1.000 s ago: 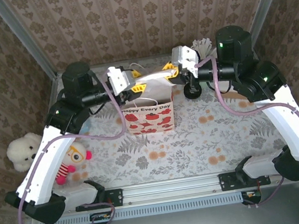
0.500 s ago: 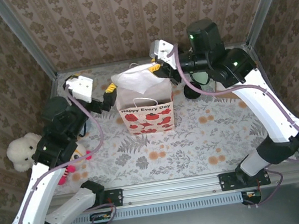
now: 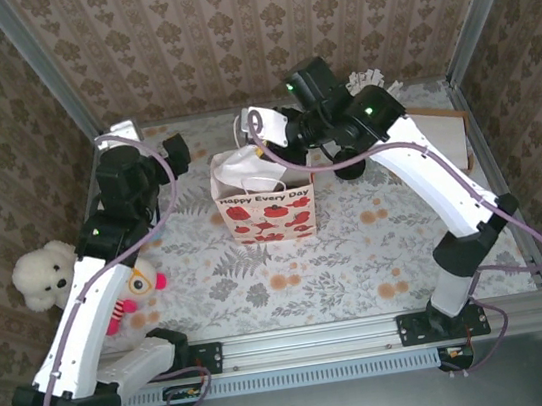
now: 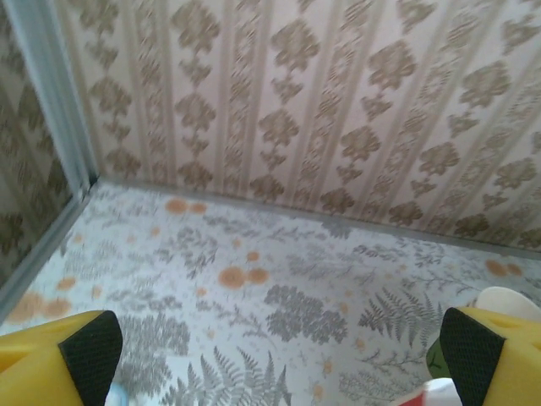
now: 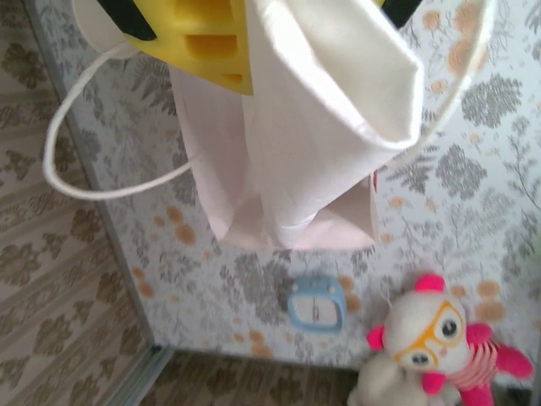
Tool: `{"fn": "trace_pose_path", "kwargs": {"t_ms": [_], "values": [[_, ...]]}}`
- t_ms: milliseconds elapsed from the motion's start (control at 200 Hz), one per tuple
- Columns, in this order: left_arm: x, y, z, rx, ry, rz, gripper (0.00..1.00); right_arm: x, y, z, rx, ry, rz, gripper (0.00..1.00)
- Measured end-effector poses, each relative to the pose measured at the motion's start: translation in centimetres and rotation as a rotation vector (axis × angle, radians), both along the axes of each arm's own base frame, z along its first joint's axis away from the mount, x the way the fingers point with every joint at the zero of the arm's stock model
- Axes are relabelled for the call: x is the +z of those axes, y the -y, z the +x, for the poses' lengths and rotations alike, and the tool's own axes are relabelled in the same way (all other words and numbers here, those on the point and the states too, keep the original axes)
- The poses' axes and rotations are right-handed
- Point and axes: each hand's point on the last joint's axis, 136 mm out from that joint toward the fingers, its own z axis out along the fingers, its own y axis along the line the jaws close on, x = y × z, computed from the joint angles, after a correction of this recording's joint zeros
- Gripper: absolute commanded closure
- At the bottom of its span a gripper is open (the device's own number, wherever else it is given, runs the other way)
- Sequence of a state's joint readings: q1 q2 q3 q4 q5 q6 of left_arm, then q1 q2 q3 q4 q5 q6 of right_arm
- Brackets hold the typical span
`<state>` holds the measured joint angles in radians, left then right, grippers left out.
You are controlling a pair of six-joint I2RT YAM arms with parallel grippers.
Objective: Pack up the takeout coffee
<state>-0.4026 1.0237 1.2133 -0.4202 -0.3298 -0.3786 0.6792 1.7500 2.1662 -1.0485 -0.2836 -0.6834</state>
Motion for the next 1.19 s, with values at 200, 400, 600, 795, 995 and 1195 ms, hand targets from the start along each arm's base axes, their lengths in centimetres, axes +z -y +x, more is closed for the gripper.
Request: {"fn": "trace_pose_path", "kwargs": {"t_ms": [200, 400, 600, 795, 995, 1195], "values": [[-4.1, 0.9, 0.0, -0.052, -0.126, -0.099, 0.00, -2.6, -1.7, 0.1, 0.027, -0.033, -0.098, 1.00], [-6.5, 2.5, -1.2, -0.145, -0.215, -0.169, 0.00, -3.1, -4.0, -1.6, 0.056, -0.060, -0.146, 1.00], [-9.8, 1.5, -2.5, -0.090, -0.296, -0.175, 0.00, -6.2, -4.5, -0.5, -0.016, -0.166, -0.203, 1.00], [-11.2, 1.2, -1.9, -0.049, -0.338, -0.167, 0.00, -8.9, -4.9, 0.2, -0.040, -0.234, -0.237, 1.00], [-13.0, 0.0, -1.1, 0.030, -0.390, -0.102, 0.00, -10.3, -5.1, 0.6, -0.060, -0.270, -0.252, 0.97], [-13.0, -0.5, -0.9, 0.060, -0.382, -0.086, 0.00, -11.2, -5.3, 0.9, -0.067, -0.286, -0.263, 0.83]]}}
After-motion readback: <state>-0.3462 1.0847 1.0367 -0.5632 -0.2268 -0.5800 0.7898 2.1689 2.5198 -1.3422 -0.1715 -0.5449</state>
